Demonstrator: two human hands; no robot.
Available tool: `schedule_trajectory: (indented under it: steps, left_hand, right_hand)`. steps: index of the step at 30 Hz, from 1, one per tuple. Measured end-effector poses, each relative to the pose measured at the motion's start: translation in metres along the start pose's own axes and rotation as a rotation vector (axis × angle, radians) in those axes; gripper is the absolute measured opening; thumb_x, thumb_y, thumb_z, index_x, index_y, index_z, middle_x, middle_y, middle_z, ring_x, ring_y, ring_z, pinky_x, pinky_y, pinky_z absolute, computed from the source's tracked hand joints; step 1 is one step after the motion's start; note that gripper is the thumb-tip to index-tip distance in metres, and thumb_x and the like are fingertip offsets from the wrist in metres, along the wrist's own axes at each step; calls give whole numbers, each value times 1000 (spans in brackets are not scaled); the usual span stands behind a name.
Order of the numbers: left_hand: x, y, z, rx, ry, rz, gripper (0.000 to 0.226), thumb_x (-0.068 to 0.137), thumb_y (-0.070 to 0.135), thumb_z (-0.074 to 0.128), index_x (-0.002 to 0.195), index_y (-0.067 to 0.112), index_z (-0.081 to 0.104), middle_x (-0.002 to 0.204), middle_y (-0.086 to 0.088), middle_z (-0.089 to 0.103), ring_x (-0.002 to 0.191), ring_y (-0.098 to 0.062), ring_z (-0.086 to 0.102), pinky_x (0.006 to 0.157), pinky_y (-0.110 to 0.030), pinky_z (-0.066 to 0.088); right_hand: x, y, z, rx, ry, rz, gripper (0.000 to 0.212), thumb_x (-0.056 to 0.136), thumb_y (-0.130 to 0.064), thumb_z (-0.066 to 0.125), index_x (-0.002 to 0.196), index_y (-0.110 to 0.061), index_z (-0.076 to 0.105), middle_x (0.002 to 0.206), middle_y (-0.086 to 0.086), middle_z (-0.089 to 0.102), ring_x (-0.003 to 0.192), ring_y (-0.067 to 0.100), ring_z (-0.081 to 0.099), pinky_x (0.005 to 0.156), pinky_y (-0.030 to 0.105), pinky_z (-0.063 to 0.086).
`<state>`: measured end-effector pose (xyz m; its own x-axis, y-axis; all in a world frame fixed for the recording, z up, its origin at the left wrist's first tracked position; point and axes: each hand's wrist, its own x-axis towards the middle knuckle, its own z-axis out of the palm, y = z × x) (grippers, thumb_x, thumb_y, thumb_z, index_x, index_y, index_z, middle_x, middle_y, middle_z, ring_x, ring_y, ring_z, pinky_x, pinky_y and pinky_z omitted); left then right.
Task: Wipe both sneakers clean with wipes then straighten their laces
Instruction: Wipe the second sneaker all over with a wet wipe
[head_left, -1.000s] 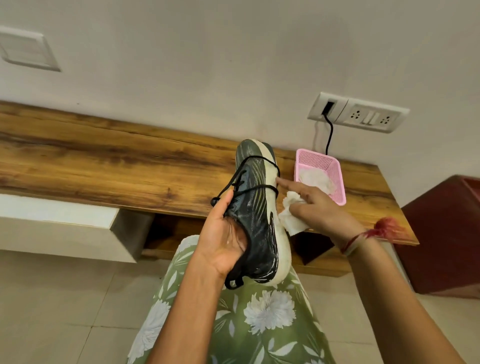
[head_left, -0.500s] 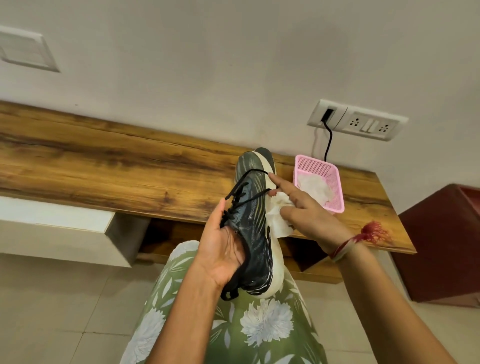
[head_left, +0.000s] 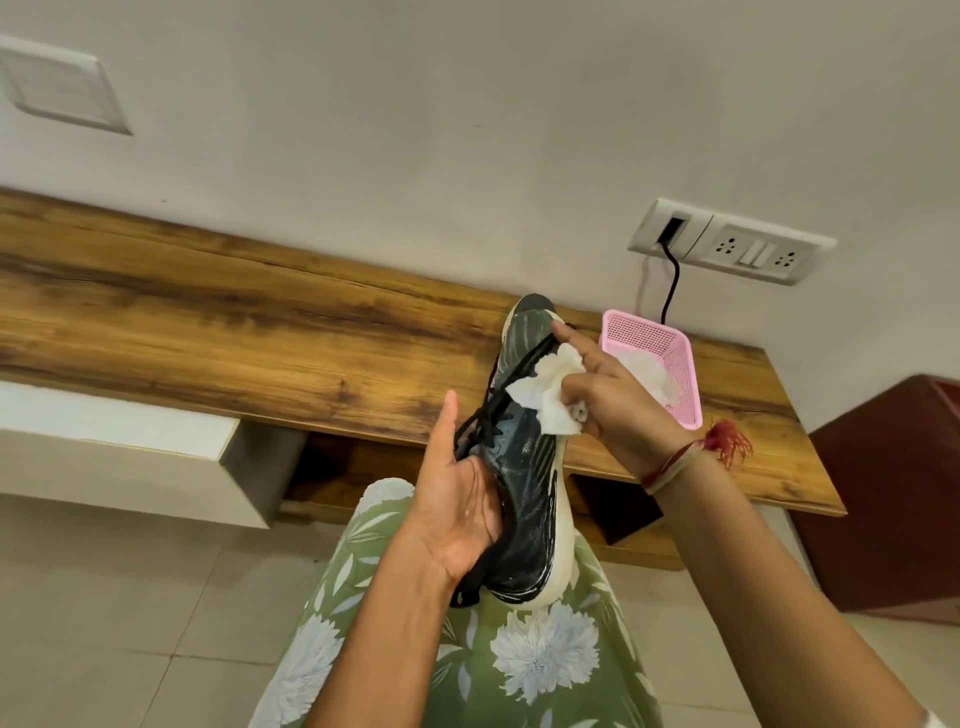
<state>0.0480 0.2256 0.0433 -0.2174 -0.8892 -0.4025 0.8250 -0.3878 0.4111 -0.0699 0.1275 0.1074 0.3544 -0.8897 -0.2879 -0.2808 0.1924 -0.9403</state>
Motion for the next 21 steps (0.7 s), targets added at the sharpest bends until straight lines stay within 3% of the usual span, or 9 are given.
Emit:
schedule_trajectory:
  steps: [2, 5, 8, 11, 14, 17, 21]
  left_hand:
    - [1, -1, -2, 29, -10, -11, 93, 78, 81, 35, 126, 6, 61, 124, -19, 63, 119, -32, 56, 108, -45, 38]
    - [2, -2, -3, 60, -14, -38, 98, 75, 84, 33, 121, 4, 65, 124, -21, 62, 121, -34, 53, 110, -46, 36]
    - [4, -6, -2, 49, -15, -79, 97, 74, 84, 35, 117, 3, 68, 126, -23, 61, 127, -37, 48, 112, -47, 34]
    - [7, -8, -1, 50, -14, -112, 95, 74, 83, 39, 120, 4, 66, 129, -23, 59, 131, -38, 44, 113, -48, 32]
    - [7, -9, -1, 18, -19, -106, 91, 76, 79, 45, 125, 4, 63, 130, -22, 58, 126, -35, 50, 113, -46, 33]
    - [6, -7, -4, -34, -17, -89, 87, 78, 76, 47, 125, 5, 62, 129, -19, 60, 116, -30, 57, 111, -42, 36]
    - [3, -1, -6, -82, -13, -79, 90, 78, 78, 44, 124, 4, 63, 127, -20, 61, 113, -30, 58, 107, -41, 39]
  right_hand:
    - [7, -4, -4, 58, 4, 36, 76, 70, 4, 43, 141, -24, 38, 131, 12, 51, 110, 31, 56, 81, 40, 52]
    - [13, -19, -8, 240, -21, 13, 64, 80, 11, 34, 139, -12, 39, 119, 13, 53, 92, 25, 57, 61, 28, 53]
    - [15, -44, -5, 364, -103, -58, 60, 76, 10, 38, 134, -9, 43, 111, 9, 54, 82, 22, 53, 57, 25, 50]
    - [15, -69, 11, 332, -207, -143, 71, 62, 1, 44, 132, -10, 45, 106, 5, 55, 68, 17, 44, 55, 23, 45]
    - [14, -87, 27, 236, -361, -212, 78, 64, 3, 43, 138, -18, 39, 101, 3, 52, 55, 8, 44, 46, 17, 42]
    - [16, -91, 30, 116, -426, -192, 77, 64, 4, 45, 135, -28, 42, 102, 2, 50, 64, 11, 46, 53, 22, 43]
    - [11, -72, 12, 141, -264, -72, 64, 82, 17, 43, 135, -17, 44, 114, 10, 55, 77, 17, 61, 56, 20, 54]
